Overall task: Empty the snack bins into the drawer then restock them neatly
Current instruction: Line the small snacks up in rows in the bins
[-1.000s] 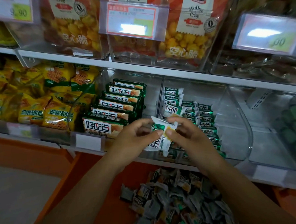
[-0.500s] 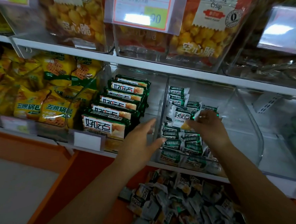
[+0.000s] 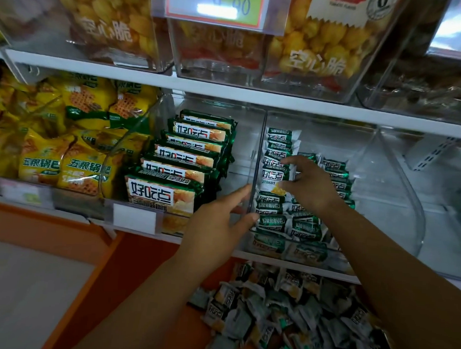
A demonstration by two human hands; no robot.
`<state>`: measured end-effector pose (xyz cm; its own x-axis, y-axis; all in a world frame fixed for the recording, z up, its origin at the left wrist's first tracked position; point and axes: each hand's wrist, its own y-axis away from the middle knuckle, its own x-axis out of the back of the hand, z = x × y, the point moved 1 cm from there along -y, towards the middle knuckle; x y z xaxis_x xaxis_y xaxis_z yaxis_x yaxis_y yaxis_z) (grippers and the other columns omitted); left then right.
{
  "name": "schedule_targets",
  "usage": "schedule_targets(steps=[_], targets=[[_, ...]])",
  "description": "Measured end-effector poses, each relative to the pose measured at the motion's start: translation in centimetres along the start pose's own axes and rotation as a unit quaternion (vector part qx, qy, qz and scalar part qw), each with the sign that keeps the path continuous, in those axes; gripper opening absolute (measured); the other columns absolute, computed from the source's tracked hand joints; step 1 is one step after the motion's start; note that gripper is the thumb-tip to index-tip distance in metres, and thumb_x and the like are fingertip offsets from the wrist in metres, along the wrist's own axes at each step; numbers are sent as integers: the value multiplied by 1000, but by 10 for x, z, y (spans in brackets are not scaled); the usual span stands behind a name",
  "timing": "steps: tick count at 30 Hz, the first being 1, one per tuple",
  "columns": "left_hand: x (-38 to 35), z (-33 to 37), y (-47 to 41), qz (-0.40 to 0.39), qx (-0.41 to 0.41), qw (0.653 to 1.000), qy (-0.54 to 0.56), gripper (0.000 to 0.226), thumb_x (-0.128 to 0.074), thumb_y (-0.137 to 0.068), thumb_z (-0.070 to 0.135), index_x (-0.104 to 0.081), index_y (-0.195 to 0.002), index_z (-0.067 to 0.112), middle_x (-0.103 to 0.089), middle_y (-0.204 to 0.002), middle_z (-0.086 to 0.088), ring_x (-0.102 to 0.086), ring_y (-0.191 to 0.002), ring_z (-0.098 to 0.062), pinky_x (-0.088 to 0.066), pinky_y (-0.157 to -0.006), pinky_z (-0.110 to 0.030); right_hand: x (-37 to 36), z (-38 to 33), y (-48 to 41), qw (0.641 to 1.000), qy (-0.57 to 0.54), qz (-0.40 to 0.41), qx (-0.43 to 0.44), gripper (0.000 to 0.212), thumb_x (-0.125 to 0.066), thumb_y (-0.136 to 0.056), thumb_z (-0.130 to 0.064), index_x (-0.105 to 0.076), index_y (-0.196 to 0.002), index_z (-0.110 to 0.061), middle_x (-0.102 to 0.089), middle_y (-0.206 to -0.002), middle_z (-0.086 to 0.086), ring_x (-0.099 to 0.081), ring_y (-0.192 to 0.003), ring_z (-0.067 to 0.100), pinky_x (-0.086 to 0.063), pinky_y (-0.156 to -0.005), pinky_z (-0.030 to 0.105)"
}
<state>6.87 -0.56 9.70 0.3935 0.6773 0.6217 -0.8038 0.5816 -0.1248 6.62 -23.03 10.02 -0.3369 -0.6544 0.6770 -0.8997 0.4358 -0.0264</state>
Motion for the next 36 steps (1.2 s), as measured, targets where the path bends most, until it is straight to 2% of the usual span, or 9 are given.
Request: schedule_targets(steps=[7,11,13,16,20,22,25,29,36], targets=[[1,0,15,69,-58,996,-20,48,-58,-96,37,-46,-142,32,-53,-138,8,-45,-129,-10,-43,-104,-35,12,9,-1,998,-42,-57,3,56,-78,-80,-19,-53,-129,-30,-46,-138,7,-61,-95,19,-45,-72,19],[-3,0,42,119,-141,981,-59,35,-52,-92,38,-63,-122,24,-58,-104,12,-53,-97,-2,-44,-83,-17,32,-8,58,987,-79,110,81,45,-69,-87,-20,-54,-128,-33,-53,-121,3,-58,-91,8,-47,-73,10],[-17,-9,57,20,-121,991,-56,29,-57,-92,37,-64,-119,28,-57,-100,15,-54,-91,2,-44,-76,-12,40,-19,113,967,-184,122,124,37,-63,-92,-14,-53,-121,-35,-60,-104,-1,-60,-85,9,-50,-72,15],[-51,-38,79,-193,-54,975,-94,33,-62,-94,33,-59,-127,33,-54,-112,18,-53,-97,4,-42,-76,-11,36,-1,173,961,-259,10,95,25,-60,-94,-11,-58,-114,-26,-65,-91,4,-66,-74,20,-55,-65,25],[-100,-81,90,-361,37,921,-143,47,-63,-94,33,-50,-139,28,-49,-140,2,-52,-118,-15,-45,-93,-23,-7,99,192,971,-72,-209,-90,19,-58,-95,-32,-58,-114,-36,-60,-113,-4,-62,-101,12,-52,-78,17],[-127,-99,87,-403,76,898,-157,54,-63,-94,33,-44,-144,25,-45,-145,-6,-48,-127,-25,-45,-101,-36,-36,162,196,952,0,-263,-160,31,-58,-95,-34,-55,-125,-28,-55,-124,-4,-56,-113,15,-48,-82,12],[-165,-123,81,-428,118,880,-166,64,-64,-93,34,-34,-149,23,-37,-152,-9,-45,-129,-28,-43,-103,-38,-74,225,204,920,45,-318,-223,49,-58,-94,-38,-46,-138,-22,-44,-143,-2,-46,-128,21,-43,-100,27],[-199,-152,85,-425,145,880,-157,62,-62,-96,22,-32,-150,18,-33,-153,-13,-44,-130,-34,-43,-103,-42,-121,254,214,889,50,-389,-236,77,-67,-91,-25,-22,-152,-17,-18,-160,3,-22,-146,23,-29,-112,30],[-222,-202,92,-410,112,877,-225,85,-71,-89,21,-19,-156,19,-9,-164,-6,-13,-148,-35,-27,-115,-50,-166,271,229,872,181,-417,-182,130,-84,-63,-54,6,-154,-27,10,-160,10,-2,-146,39,-24,-114,55]])
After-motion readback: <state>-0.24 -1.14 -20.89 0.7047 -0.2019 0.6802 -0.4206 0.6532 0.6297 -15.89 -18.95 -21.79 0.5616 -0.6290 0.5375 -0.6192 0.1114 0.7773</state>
